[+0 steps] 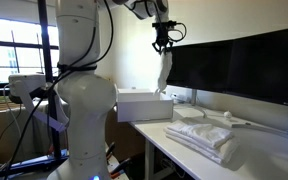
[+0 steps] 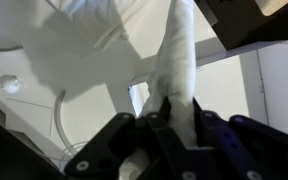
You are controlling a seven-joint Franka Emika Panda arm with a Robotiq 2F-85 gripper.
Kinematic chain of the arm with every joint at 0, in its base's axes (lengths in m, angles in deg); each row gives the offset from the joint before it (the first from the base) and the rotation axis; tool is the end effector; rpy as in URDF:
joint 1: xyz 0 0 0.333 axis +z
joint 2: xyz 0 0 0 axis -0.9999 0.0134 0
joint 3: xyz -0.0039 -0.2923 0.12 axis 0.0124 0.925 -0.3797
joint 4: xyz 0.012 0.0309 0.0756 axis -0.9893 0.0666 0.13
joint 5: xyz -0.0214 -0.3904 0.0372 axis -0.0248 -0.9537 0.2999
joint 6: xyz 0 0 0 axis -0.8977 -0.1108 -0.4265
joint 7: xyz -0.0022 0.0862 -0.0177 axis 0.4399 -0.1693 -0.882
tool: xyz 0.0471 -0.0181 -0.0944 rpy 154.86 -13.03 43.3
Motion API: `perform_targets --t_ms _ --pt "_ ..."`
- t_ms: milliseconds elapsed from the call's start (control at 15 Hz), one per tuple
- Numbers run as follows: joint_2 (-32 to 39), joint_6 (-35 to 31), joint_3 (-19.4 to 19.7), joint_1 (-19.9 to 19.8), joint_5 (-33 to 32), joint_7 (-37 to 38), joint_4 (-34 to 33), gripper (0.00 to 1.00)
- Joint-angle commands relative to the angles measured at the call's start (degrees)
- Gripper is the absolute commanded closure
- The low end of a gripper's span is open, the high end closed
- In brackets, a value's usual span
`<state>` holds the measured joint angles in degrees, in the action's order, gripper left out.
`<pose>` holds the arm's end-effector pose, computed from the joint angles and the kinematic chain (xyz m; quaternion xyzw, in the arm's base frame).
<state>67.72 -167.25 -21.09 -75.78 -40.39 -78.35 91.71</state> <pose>0.4922 0.2314 0.6415 0.9027 0.4262 -0.0256 0.0525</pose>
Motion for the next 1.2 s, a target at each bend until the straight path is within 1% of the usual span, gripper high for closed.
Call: perform_targets --t_ms 0,333,467,533,600,1133 --pt "2.17 -1.55 -2.15 1.99 -2.67 -4.01 -3.20 0.95" --pt "2.21 -7.92 -3.40 2.97 -1.43 -10.63 -3.34 0.95" --pt "2.35 -9.25 -3.46 3.15 -1.61 -12.84 -3.27 0.95" --pt "2.29 -7.79 -3.41 3.21 -1.30 -9.61 -2.90 0.95" --pt "2.35 -7.90 -3.43 3.22 -1.30 -9.82 -2.90 0.82" --pt "2.76 -7.87 -3.44 3.21 -1.30 -9.80 -2.89 0.82"
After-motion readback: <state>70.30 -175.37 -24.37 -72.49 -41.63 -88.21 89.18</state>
